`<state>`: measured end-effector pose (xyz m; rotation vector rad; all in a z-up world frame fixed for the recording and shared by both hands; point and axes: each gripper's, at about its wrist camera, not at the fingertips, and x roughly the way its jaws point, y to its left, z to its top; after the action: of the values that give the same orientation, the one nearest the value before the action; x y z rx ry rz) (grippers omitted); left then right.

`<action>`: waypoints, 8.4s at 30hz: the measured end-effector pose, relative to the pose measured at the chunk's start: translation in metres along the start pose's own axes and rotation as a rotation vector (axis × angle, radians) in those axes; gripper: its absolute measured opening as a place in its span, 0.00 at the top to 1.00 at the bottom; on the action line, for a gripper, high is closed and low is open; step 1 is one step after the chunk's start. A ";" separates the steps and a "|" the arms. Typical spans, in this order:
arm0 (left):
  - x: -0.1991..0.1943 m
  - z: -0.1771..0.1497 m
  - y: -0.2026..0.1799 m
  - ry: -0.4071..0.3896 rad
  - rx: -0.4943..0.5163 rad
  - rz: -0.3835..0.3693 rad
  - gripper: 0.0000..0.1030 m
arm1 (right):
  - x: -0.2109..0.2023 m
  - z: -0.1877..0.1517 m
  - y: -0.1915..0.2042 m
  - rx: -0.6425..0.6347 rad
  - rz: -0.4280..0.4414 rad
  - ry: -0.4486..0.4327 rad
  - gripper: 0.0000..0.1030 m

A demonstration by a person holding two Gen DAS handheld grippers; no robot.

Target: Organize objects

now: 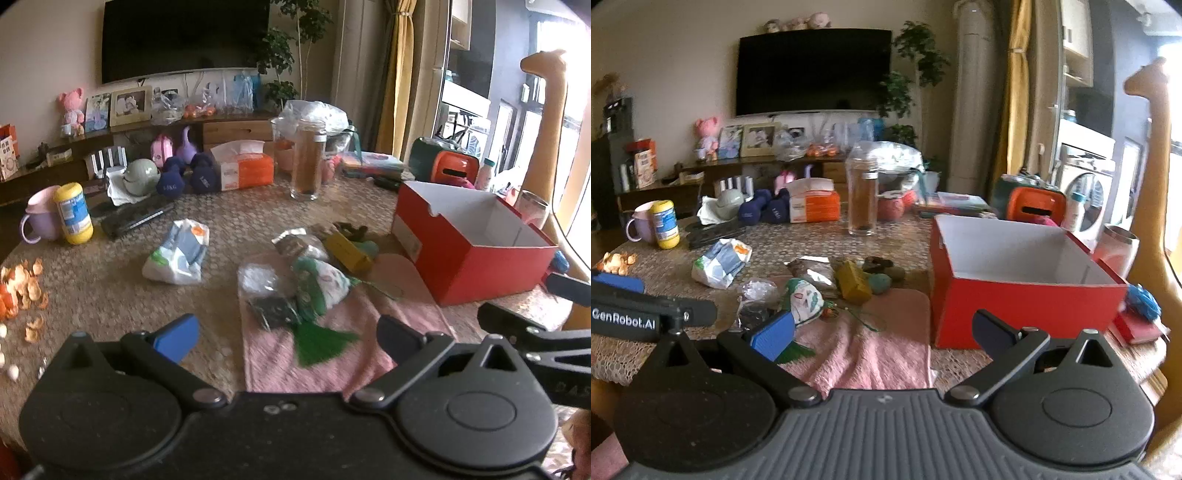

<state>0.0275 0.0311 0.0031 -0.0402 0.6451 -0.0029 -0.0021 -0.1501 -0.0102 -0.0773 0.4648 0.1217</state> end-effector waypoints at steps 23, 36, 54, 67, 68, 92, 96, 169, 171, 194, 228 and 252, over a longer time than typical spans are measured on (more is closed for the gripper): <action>0.120 0.042 0.120 0.024 -0.089 0.206 0.02 | 0.121 0.030 0.030 -0.071 0.158 0.119 0.01; 0.187 0.053 0.127 0.059 -0.042 0.232 0.05 | 0.182 0.024 0.059 -0.107 0.180 0.207 0.08; 0.222 0.050 0.135 0.123 -0.090 0.164 0.45 | 0.207 0.014 0.080 -0.143 0.228 0.279 0.38; 0.203 0.059 0.134 0.118 -0.093 0.124 0.71 | 0.198 0.018 0.076 -0.155 0.232 0.253 0.51; 0.198 0.061 0.132 0.115 -0.086 0.119 0.71 | 0.196 0.020 0.075 -0.152 0.233 0.249 0.51; 0.084 0.139 0.007 0.118 0.015 -0.139 0.70 | 0.095 0.115 -0.064 0.005 0.205 0.127 0.51; 0.084 0.146 -0.032 0.124 0.076 -0.172 0.70 | 0.087 0.125 -0.094 0.008 0.163 0.112 0.51; 0.174 0.112 -0.148 0.293 0.445 -0.335 0.87 | 0.163 0.069 -0.250 0.067 -0.096 0.289 0.50; 0.167 0.126 -0.152 0.268 0.435 -0.340 0.87 | 0.164 0.069 -0.252 0.069 -0.097 0.291 0.50; 0.187 0.173 -0.259 0.201 0.507 -0.442 0.94 | 0.170 0.061 -0.260 0.049 -0.100 0.317 0.50; 0.220 0.136 -0.302 0.353 0.431 -0.553 0.28 | 0.159 0.055 -0.272 0.029 -0.014 0.376 0.38; 0.183 0.166 -0.254 0.240 0.300 -0.629 0.10 | 0.104 0.064 -0.252 0.008 -0.006 0.317 0.35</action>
<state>0.2763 -0.2193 0.0349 0.0491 0.8441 -0.7202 0.1523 -0.3828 0.0113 -0.0903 0.7817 0.1017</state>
